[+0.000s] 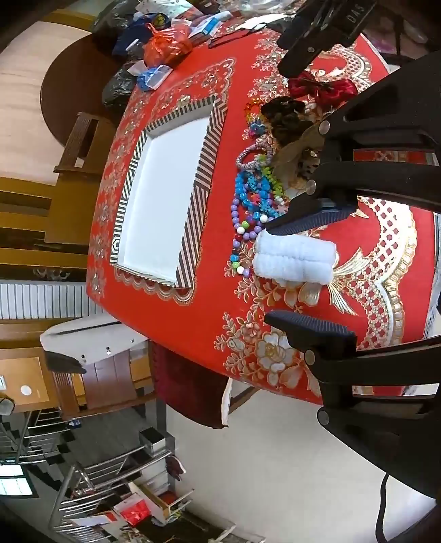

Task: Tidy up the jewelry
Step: 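Move left gripper to white fluffy scrunchie while right gripper approaches brown bow scrunchie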

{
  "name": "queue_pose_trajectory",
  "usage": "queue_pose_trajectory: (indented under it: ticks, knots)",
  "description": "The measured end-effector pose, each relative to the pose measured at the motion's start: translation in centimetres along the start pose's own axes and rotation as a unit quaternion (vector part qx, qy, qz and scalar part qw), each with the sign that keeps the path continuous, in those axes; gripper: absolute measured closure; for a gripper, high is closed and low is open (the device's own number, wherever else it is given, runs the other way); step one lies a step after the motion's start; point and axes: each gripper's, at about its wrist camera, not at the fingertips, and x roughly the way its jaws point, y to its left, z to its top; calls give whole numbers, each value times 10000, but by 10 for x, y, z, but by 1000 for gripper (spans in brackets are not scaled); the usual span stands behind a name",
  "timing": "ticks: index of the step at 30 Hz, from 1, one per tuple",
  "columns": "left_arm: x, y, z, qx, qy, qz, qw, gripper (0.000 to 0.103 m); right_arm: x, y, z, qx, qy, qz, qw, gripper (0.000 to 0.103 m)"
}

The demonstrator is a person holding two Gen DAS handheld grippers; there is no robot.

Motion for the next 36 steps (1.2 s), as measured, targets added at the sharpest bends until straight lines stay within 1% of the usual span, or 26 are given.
queue_pose_trajectory:
  ticks: [2, 4, 6, 7, 9, 11, 16, 19, 23, 26, 30, 33, 36]
  knots:
    - [-2, 1, -1, 1, -34, 6, 10000, 57, 2, 9, -1, -40, 21, 58, 10000, 10]
    - [-5, 2, 0, 17, -99, -43, 9999, 57, 5, 18, -3, 0, 62, 247, 9997, 10]
    - [-6, 4, 0, 2, -110, -42, 9999, 57, 5, 5, 7, 3, 152, 360, 9992, 10]
    - [-6, 5, 1, -7, -105, -56, 9999, 57, 5, 9, 6, -31, 79, 353, 9993, 10]
    - [-6, 7, 1, -36, -107, -72, 9999, 57, 8, 18, 4, -169, 64, 256, 9995, 10]
    - [-6, 9, 1, -51, -82, -74, 9999, 57, 7, 23, 5, -288, 67, 278, 9992, 10]
    - [-8, 11, 2, -37, -116, -59, 9999, 57, 5, 27, 8, -217, 209, 384, 9988, 10]
    - [-8, 11, 2, -22, -102, -114, 9999, 57, 10, 28, 5, -298, 227, 258, 9990, 10]
    - [-7, 11, 2, -49, -76, -162, 9998, 57, 12, 26, 5, -261, 354, 268, 9987, 10]
    - [-6, 10, 2, -41, -91, -129, 9999, 57, 14, 26, 4, -253, 354, 318, 9985, 10]
    - [-3, 8, 2, 44, -105, 44, 9999, 57, 15, 25, 4, -222, 349, 329, 9986, 10]
    - [1, 9, 2, -4, -39, -4, 10000, 57, 15, 25, 5, -287, 294, 277, 9988, 10]
    - [1, 10, 2, -8, -65, 20, 10000, 57, 15, 24, 6, -261, 292, 287, 9988, 10]
